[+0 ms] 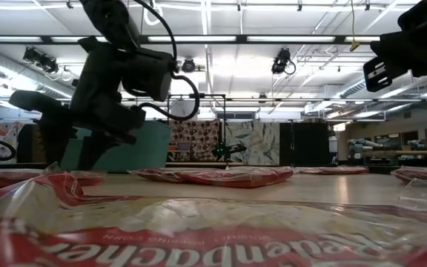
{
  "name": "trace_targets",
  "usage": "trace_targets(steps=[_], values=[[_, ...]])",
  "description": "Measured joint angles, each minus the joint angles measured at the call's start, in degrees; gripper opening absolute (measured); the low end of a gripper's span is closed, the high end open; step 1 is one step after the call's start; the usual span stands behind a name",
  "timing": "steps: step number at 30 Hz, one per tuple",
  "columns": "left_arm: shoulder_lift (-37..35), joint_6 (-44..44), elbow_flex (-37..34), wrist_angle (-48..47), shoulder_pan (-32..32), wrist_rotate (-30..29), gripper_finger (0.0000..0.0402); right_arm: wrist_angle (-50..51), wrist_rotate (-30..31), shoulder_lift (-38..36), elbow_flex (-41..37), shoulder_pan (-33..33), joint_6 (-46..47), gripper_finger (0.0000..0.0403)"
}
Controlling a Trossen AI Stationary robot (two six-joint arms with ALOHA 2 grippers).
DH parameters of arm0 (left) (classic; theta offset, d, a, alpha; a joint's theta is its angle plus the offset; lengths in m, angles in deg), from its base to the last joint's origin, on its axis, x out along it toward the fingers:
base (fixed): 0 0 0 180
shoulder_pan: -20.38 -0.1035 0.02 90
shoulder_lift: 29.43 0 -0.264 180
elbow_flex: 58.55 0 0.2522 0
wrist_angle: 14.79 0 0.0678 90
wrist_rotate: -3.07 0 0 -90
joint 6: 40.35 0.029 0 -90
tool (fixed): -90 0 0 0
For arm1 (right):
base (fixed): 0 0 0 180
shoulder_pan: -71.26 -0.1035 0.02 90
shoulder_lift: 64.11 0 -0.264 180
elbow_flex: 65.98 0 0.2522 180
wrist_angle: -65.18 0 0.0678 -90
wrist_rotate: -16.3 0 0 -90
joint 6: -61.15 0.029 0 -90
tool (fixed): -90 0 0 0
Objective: Sort popcorn bags into baskets
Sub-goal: Put the popcorn bag into the green bin
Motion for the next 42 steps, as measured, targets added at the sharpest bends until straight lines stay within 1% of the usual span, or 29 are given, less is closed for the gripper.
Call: trace_targets(steps=[3,5,9,11,13,16,19,24,26,28,30,32,35,38,40,42], values=[[0.1,2.6,0.2,-1.5,0.5,1.0,0.0177,0.0,0.0,0.0,0.0,0.0,0.0,0.0069],[0.3,2.3,1.4,-3.7,0.7,0.6,0.0160,0.0,0.0,0.0,0.0,0.0,0.0,0.0069],[0.6,1.1,4.3,-11.1,0.1,1.0,0.0148,0.0,0.0,0.0,0.0,0.0,0.0,0.0069],[0.4,0.9,5.1,-11.4,-0.4,2.0,0.0150,0.0,0.0,0.0,0.0,0.0,0.0,0.0069],[0.5,0.8,4.2,-12.5,-0.6,3.4,0.0158,0.0,0.0,0.0,0.0,0.0,0.0,0.0069],[0.5,0.8,2.2,-9.0,-0.5,3.9,0.0175,0.0,0.0,0.0,0.0,0.0,0.0,0.0069],[0.4,0.8,-0.3,-8.8,-0.5,3.5,0.0192,0.0,0.0,0.0,0.0,0.0,0.0,0.0069],[-0.1,-1.2,-3.0,-8.1,-0.6,5.5,0.0217,0.0,0.0,0.0,0.0,0.0,0.0,0.0069],[0.0,-2.0,-3.4,-7.7,-0.6,6.8,0.0220,0.0,0.0,0.0,0.0,0.0,0.0,0.0069],[0.0,-3.0,-3.7,-6.5,-0.1,6.5,0.0217,0.0,0.0,0.0,0.0,0.0,0.0,0.0069],[-0.1,-3.0,-3.9,-5.9,0.1,6.1,0.0203,0.0,0.0,0.0,0.0,0.0,0.0,0.0069],[0.0,-2.8,-3.9,-5.3,0.2,5.9,0.0177,0.0,0.0,0.0,0.0,0.0,0.0,0.0069],[0.0,-1.3,-4.0,-4.8,0.2,5.6,0.0122,0.0,0.0,0.0,0.0,0.0,0.0,0.0069],[0.1,1.2,-4.0,-4.5,0.2,5.2,0.0057,0.0,0.0,0.0,0.0,0.0,0.0,0.0069],[0.2,1.2,-4.0,-5.0,0.3,5.7,0.0021,0.0,0.0,0.0,0.0,0.0,0.0,0.0069],[0.2,-0.2,-3.9,-6.0,0.4,5.7,0.0014,0.0,0.0,0.0,0.0,0.0,0.0,0.0069]])
